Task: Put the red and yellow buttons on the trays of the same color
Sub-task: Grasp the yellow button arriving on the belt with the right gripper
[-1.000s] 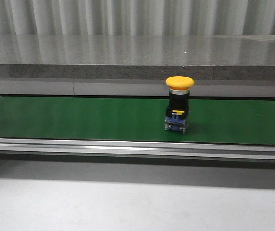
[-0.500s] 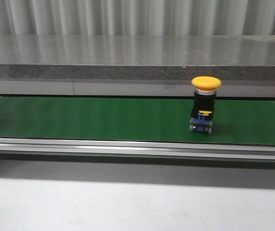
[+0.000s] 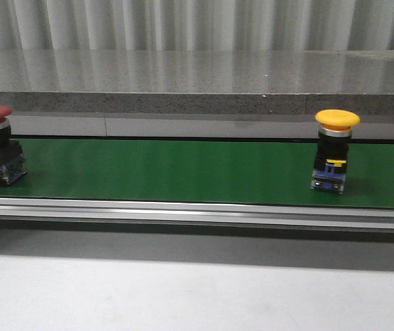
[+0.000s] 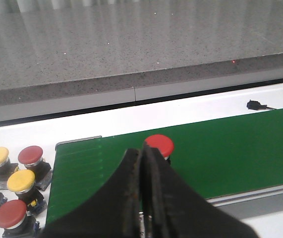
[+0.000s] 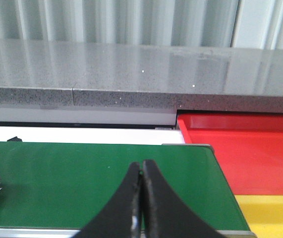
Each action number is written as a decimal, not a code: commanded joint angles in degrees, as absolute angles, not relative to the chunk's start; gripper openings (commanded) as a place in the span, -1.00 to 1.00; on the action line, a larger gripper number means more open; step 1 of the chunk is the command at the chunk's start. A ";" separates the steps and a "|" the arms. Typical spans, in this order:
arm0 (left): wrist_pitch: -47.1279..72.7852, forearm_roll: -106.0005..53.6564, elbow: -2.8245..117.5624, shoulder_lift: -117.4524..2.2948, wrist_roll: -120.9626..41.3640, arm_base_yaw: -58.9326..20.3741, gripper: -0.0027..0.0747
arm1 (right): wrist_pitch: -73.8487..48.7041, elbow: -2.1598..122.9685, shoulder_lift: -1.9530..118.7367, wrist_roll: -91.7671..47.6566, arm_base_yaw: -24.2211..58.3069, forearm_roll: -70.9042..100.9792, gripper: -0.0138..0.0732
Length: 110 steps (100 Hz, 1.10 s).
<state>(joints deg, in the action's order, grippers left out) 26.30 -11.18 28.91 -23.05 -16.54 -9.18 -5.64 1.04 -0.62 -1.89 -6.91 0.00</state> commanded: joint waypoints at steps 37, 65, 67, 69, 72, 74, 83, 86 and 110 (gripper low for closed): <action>22.35 -12.26 30.28 -23.33 -16.52 -9.59 -0.98 | -38.34 32.62 22.54 -2.48 -6.92 7.39 -0.83; 22.35 -12.26 30.28 -23.43 -16.52 -9.59 -0.98 | -46.29 44.21 39.11 -3.47 -0.86 7.75 -0.62; 22.35 -12.26 30.28 -23.43 -16.52 -9.59 -0.98 | -47.12 44.98 40.41 -3.47 -0.74 7.75 -0.52; 22.35 -12.26 30.28 -23.43 -16.52 -9.59 -0.98 | -47.61 45.70 41.70 -3.47 -0.57 7.75 -0.42; 22.35 -12.26 30.28 -23.43 -16.52 -9.59 -0.98 | -48.59 46.62 42.94 -3.47 -0.40 7.75 -0.29; 22.35 -12.26 30.28 -23.43 -16.52 -9.59 -0.98 | -49.21 47.04 44.12 -3.47 -0.41 7.81 -0.16; 22.35 -12.26 30.28 -23.43 -16.52 -9.59 -0.98 | -50.60 49.20 48.56 -3.47 -0.41 7.87 0.44; 22.35 -12.26 30.28 -23.43 -16.52 -9.59 -0.98 | -50.65 49.81 49.81 -3.47 -0.41 7.87 0.59; 22.35 -12.26 30.28 -23.43 -16.52 -9.59 -0.98 | -51.79 53.31 60.10 -3.47 -0.41 7.87 0.85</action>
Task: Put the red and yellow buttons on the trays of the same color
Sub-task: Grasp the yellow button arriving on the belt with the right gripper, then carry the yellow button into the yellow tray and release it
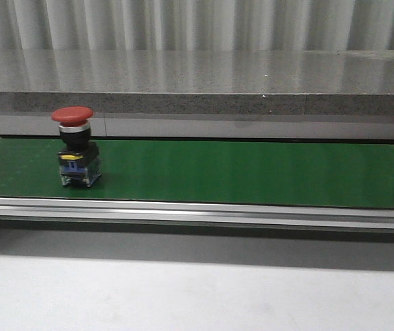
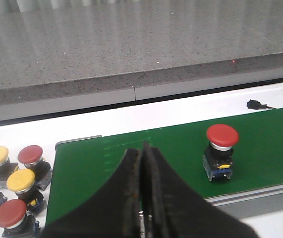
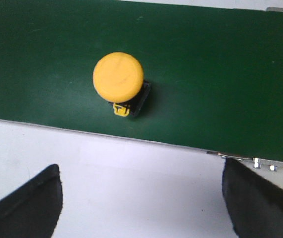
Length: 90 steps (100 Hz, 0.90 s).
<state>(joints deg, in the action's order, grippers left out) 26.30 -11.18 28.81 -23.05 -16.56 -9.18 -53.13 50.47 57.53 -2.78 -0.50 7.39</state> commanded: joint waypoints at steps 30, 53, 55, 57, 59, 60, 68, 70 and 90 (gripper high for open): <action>22.35 -12.26 30.28 -23.43 -16.52 -9.59 -0.98 | -51.46 56.18 70.93 -3.47 -0.48 7.87 0.85; 22.35 -12.26 30.28 -23.43 -16.52 -9.59 -0.98 | -44.65 56.68 76.22 -3.47 -2.78 7.82 0.42; 22.35 -12.26 30.28 -23.43 -16.52 -9.59 -0.98 | -44.21 56.68 76.52 -3.47 -3.01 7.82 0.35; 22.35 -12.26 30.28 -23.43 -16.52 -9.59 -0.98 | -43.95 56.68 76.66 -3.47 -3.16 7.82 0.30; 22.35 -12.26 30.28 -23.43 -16.52 -9.59 -0.98 | -43.78 56.68 76.86 -3.47 -3.27 7.82 0.23; 22.35 -12.26 30.28 -23.43 -16.52 -9.59 -0.98 | -43.54 56.68 76.98 -3.47 -3.27 7.82 0.19; 22.35 -12.26 30.28 -23.43 -16.52 -9.59 -0.98 | -43.03 56.68 77.19 -3.47 -3.27 7.82 -0.02; 22.35 -12.26 30.28 -23.43 -16.52 -9.59 -0.98 | -42.86 56.68 77.19 -3.47 -3.27 7.82 -0.05; 22.35 -12.26 30.28 -23.43 -16.52 -9.59 -0.98 | -42.31 56.68 76.00 -3.47 -3.27 7.10 -0.09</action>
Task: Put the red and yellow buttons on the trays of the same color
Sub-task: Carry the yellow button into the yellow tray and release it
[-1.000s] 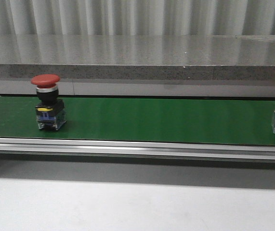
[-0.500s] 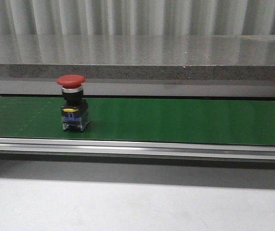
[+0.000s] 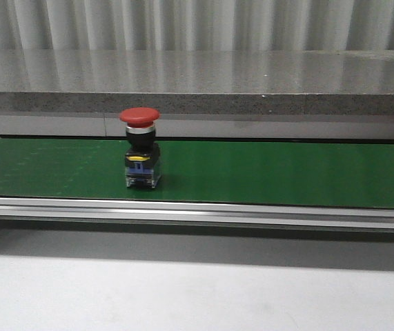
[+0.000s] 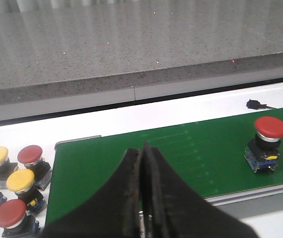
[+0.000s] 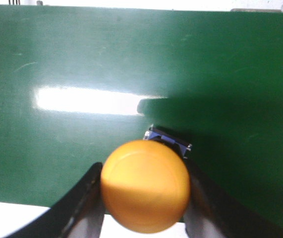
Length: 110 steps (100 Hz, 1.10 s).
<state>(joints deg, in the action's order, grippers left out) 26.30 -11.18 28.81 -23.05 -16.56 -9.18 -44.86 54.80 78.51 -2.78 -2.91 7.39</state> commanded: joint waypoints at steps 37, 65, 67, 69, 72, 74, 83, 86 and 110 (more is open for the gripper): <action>22.35 -12.26 30.28 -23.43 -16.52 -9.59 -0.98 | -40.31 56.68 67.48 1.00 -20.56 6.78 -0.09; 22.35 -12.26 30.20 -23.43 -16.52 -9.59 -0.98 | -36.31 56.57 67.97 1.05 -34.64 6.78 -0.09; 22.35 -12.26 30.20 -23.43 -16.52 -9.59 -0.98 | -36.07 56.57 68.21 1.05 -35.04 6.78 -0.09; 22.35 -12.26 30.20 -23.43 -16.52 -9.59 -0.98 | -35.93 56.57 68.54 1.05 -35.32 6.78 -0.09; 22.35 -12.26 30.20 -23.43 -16.52 -9.59 -0.98 | -35.68 56.57 69.04 1.05 -35.52 6.78 -0.09; 22.35 -12.26 30.20 -23.43 -16.52 -9.59 -0.98 | -35.71 56.57 69.54 1.11 -35.60 6.78 -0.09; 22.35 -12.26 30.20 -23.43 -16.52 -9.59 -0.98 | -36.16 56.57 72.04 1.24 -35.70 7.07 -0.09; 22.35 -12.26 30.20 -23.43 -16.52 -9.59 -0.98 | -36.07 56.57 72.95 1.73 -35.70 7.22 -0.09; 22.35 -12.26 30.20 -23.43 -16.52 -9.59 -0.98 | -34.48 56.57 80.69 3.25 -35.89 7.27 -0.09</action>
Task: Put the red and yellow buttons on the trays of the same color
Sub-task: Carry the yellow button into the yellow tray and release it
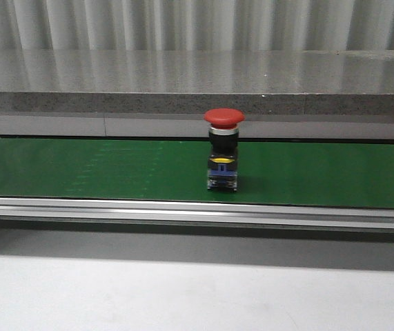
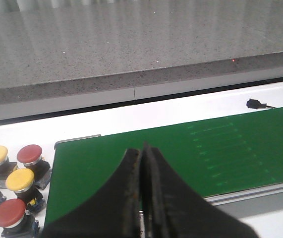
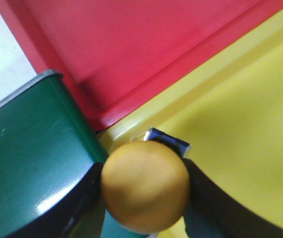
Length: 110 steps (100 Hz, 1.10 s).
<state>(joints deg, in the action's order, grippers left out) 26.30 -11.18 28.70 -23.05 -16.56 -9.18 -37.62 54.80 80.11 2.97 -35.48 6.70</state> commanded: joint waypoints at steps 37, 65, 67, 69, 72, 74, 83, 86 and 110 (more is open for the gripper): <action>22.35 -12.26 30.20 -23.43 -16.52 -9.59 -0.98 | -31.46 56.57 87.09 6.40 -35.89 7.33 -0.09; 22.35 -12.26 30.20 -23.43 -16.52 -9.59 -0.98 | -32.46 56.57 89.15 6.52 -35.89 7.33 -0.08; 22.35 -12.26 30.20 -23.43 -16.52 -9.59 -0.98 | -32.46 56.57 89.21 6.52 -35.89 7.33 -0.08; 22.35 -12.26 30.20 -23.43 -16.52 -9.59 -0.98 | -32.46 56.57 89.21 6.52 -35.89 7.33 -0.08; 22.35 -12.26 30.20 -23.43 -16.52 -9.59 -0.98 | -32.31 56.57 89.21 6.52 -35.89 7.33 -0.06; 22.35 -12.26 30.20 -23.43 -16.52 -9.59 -0.98 | -32.29 56.57 89.21 6.52 -35.89 7.33 -0.03; 22.35 -12.26 30.20 -23.43 -16.52 -9.59 -0.98 | -32.24 56.57 89.21 6.72 -35.89 7.33 0.21; 22.35 -12.26 30.20 -23.43 -16.52 -9.59 -0.98 | -32.30 56.57 89.21 6.72 -35.89 7.33 0.30; 22.35 -12.26 30.20 -23.43 -16.52 -9.59 -0.98 | -30.93 56.57 88.41 6.72 -35.89 7.33 0.63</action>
